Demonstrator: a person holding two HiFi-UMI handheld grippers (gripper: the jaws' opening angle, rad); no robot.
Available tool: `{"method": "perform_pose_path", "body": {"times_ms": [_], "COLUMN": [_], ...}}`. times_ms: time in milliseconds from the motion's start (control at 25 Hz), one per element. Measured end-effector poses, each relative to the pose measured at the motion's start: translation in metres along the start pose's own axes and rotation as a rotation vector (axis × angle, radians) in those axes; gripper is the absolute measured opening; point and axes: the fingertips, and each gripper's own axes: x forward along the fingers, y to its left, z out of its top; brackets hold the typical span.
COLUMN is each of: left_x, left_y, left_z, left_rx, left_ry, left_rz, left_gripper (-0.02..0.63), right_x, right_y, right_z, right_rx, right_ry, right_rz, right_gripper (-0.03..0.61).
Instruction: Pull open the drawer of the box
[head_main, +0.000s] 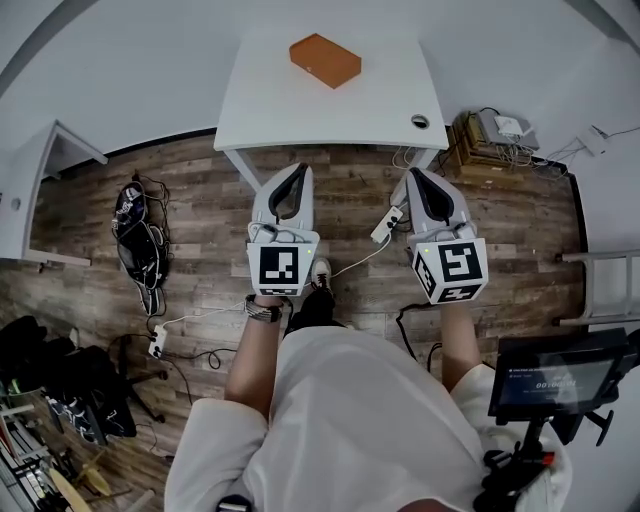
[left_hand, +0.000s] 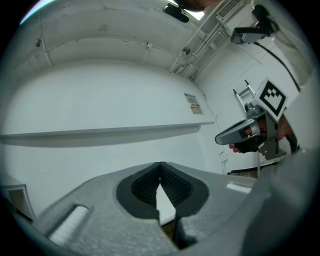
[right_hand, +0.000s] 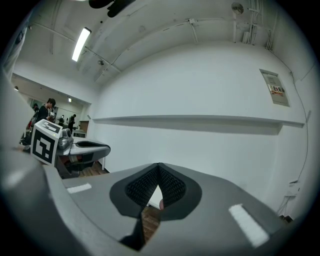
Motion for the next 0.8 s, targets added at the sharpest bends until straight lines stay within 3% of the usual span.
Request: {"method": "perform_pose_path", "body": {"times_ms": [800], "left_x": [0.139], "left_y": [0.078], "left_z": [-0.032], "left_rx": [-0.007], "left_ry": [-0.003], "left_rz": [-0.057], "left_gripper": [0.006], "right_x": [0.158], "right_y": [-0.046], "right_z": [0.020], "right_rx": [0.001], "right_ry": [-0.003], "right_rz": [-0.042], "right_gripper": [0.002]}}
